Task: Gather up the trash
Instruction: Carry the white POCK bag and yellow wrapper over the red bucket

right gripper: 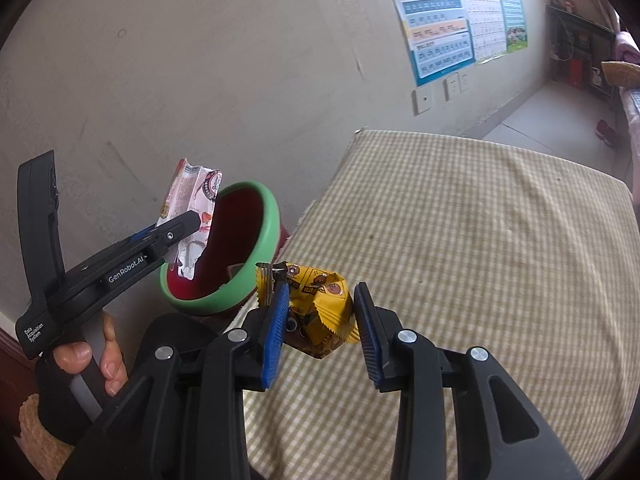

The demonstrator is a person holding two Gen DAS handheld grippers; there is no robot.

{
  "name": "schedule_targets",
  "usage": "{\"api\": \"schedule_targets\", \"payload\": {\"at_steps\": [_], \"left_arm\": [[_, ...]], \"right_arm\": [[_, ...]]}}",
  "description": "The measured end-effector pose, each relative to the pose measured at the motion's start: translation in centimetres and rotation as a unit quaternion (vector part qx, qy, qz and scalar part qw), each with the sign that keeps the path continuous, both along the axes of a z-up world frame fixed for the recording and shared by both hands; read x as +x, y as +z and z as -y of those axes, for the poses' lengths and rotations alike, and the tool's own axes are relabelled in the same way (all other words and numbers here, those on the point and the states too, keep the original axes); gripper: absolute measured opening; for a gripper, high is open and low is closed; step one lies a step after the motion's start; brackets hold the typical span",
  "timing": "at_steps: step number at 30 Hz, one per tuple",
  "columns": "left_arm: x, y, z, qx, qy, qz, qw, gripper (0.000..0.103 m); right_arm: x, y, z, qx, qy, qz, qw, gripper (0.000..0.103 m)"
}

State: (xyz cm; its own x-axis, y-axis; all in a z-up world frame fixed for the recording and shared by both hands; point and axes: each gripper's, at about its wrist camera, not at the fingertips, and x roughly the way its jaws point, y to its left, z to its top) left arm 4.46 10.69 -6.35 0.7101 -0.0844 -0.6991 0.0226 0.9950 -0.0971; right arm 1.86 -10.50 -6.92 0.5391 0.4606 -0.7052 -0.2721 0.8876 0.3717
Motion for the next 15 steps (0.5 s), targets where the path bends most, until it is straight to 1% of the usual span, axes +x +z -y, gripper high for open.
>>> {"api": "schedule_targets", "payload": {"at_steps": [9, 15], "left_arm": [[0.5, -0.8, -3.2, -0.002, 0.027, -0.012, 0.9996, 0.038], [1.1, -1.4, -5.6, -0.005, 0.045, -0.022, 0.9987, 0.038]], "right_arm": [[1.1, -0.8, -4.0, -0.009, 0.035, -0.016, 0.999, 0.033], [2.7, -1.0, -7.0, -0.010, 0.057, -0.014, 0.998, 0.034]]}}
